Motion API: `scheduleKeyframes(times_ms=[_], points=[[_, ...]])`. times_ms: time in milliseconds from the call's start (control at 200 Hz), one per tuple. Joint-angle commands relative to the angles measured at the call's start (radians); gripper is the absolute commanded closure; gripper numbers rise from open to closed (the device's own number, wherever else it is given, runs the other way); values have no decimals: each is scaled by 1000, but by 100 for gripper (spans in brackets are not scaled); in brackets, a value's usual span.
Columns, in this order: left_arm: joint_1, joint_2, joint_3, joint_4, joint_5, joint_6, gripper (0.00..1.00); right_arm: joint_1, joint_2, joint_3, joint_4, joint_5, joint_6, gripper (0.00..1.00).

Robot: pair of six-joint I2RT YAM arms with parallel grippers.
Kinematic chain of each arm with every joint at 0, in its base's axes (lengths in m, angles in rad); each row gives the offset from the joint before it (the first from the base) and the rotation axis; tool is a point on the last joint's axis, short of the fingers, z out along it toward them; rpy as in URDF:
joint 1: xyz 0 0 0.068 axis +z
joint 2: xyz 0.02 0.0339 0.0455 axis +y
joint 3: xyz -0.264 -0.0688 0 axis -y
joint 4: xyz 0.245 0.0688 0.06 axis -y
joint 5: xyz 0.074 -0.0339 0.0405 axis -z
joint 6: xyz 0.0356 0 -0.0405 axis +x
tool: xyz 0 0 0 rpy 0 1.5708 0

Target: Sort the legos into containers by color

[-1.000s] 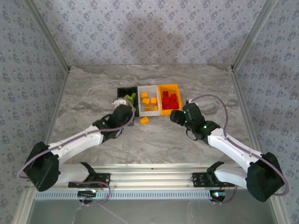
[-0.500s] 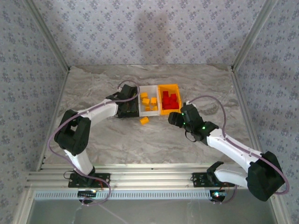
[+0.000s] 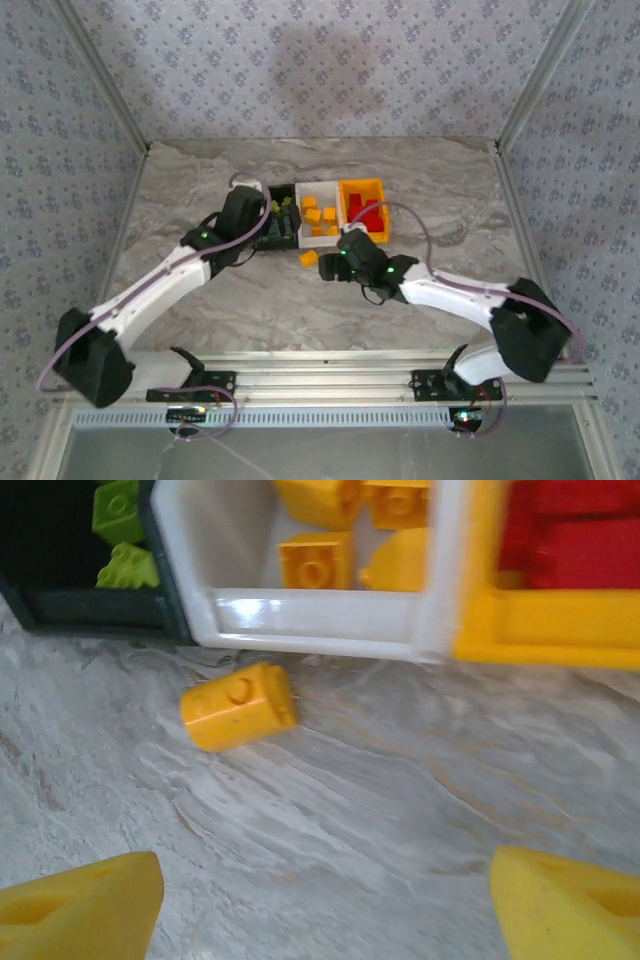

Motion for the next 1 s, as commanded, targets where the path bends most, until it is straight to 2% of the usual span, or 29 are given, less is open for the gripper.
scheduleKeyframes(times_ms=[0,260,445,590,770,994], points=[[-1,-94,-105,-37,6,-26,0,26,120,94,19,43,-59,13],[2,-304,-309,-105,-29,-85,0,33,381,282,-24,88,-92,14],[9,-355,-350,-138,-50,-106,0,35,499,402,-58,92,-116,16],[15,-359,-355,-152,-59,-110,0,37,561,454,-77,79,-128,20],[30,-360,-356,-162,-62,-113,1,36,601,478,-93,53,-123,29],[39,-366,-359,-164,-66,-114,0,60,544,430,-66,34,-117,57]])
